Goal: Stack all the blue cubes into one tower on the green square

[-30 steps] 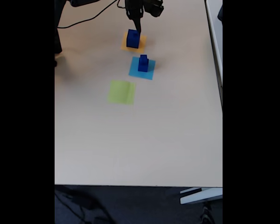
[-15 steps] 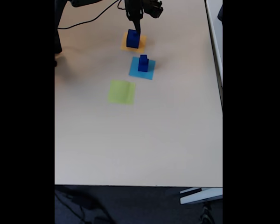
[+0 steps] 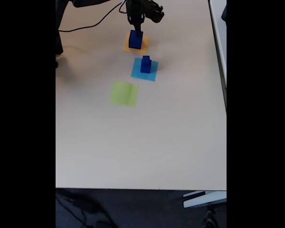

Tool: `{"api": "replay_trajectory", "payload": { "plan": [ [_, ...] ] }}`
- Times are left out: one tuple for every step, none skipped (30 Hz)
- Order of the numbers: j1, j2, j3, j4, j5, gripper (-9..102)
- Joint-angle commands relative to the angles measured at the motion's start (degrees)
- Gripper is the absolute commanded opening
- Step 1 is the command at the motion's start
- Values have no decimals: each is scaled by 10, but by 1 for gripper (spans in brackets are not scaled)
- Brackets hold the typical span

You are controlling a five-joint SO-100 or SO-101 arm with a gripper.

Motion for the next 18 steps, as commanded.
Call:
{"api": "replay_trajectory", "payload": {
  "plan": [
    [9, 9, -4, -11, -8, 20],
    [9, 9, -4, -11, -8, 20],
    [10, 8, -4, -12, -10, 19],
    [10, 7, -4, -13, -11, 19],
    [10, 5, -4, -15, -11, 19],
    [10, 4, -4, -17, -13, 19],
    [10, 4, -4, -17, -14, 19],
    [10, 2, -4, -17, -14, 19],
    [10, 0, -4, -17, -14, 19],
    [10, -1, -4, -17, -14, 19],
    [10, -2, -4, -17, -15, 18],
    [11, -3, -4, -16, -16, 18],
    [11, -3, -4, -13, -16, 18],
    [11, -3, -4, -11, -17, 18],
    [11, -3, -4, -11, -18, 18],
    [11, -3, -3, -9, -18, 19],
    [11, -3, -1, -8, -18, 19],
    [12, -3, 2, -8, -19, 18]
  ]
}}
